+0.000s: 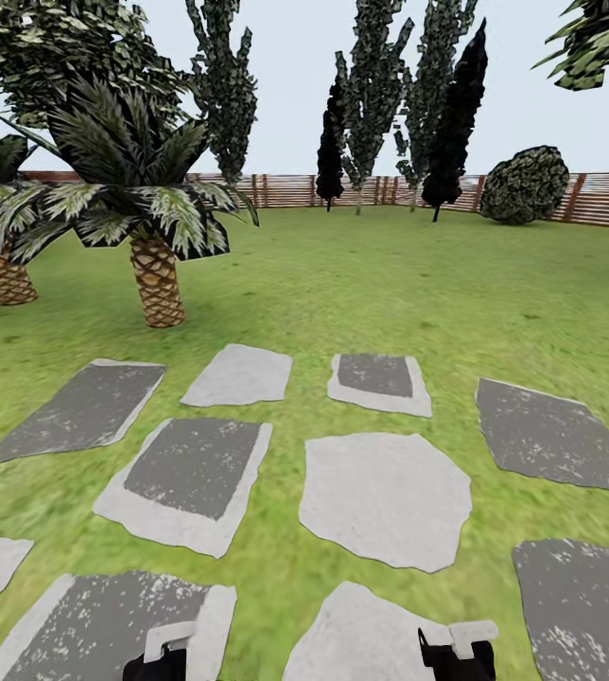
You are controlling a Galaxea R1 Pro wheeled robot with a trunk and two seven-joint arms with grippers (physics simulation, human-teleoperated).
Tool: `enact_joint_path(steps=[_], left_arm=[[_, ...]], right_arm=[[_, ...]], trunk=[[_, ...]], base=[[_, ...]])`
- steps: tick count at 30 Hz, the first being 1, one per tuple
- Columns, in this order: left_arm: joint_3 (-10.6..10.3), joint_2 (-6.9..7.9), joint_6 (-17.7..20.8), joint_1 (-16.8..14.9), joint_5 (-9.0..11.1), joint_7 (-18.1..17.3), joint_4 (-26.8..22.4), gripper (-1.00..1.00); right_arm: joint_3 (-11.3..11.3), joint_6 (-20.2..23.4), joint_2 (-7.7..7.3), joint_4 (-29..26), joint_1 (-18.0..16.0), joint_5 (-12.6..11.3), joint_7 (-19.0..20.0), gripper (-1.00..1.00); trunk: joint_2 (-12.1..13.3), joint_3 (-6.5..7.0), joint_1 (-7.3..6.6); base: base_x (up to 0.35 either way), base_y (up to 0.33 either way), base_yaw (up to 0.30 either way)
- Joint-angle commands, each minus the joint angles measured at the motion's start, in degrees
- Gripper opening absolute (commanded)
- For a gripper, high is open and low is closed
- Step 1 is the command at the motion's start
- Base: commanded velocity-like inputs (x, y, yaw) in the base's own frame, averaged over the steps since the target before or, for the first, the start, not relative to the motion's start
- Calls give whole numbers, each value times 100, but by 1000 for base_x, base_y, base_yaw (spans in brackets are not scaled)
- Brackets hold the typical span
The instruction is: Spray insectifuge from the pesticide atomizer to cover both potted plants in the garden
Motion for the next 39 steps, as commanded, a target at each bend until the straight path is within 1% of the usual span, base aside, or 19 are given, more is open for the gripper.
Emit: enact_joint_path(steps=[1, 39], left_arm=[[-35, 0, -20, -5, 49, 13, 5, -100], [-35, 0, -20, -5, 49, 13, 5, -100]], right_arm=[[51, -10, -1, -2, 0, -33, -25, 100], [51, -8, -1, -3, 0, -33, -25, 100]], trunk=[[-2, -5, -1], [-2, -5, -1]], base=[[0, 0, 280], [0, 0, 280]])
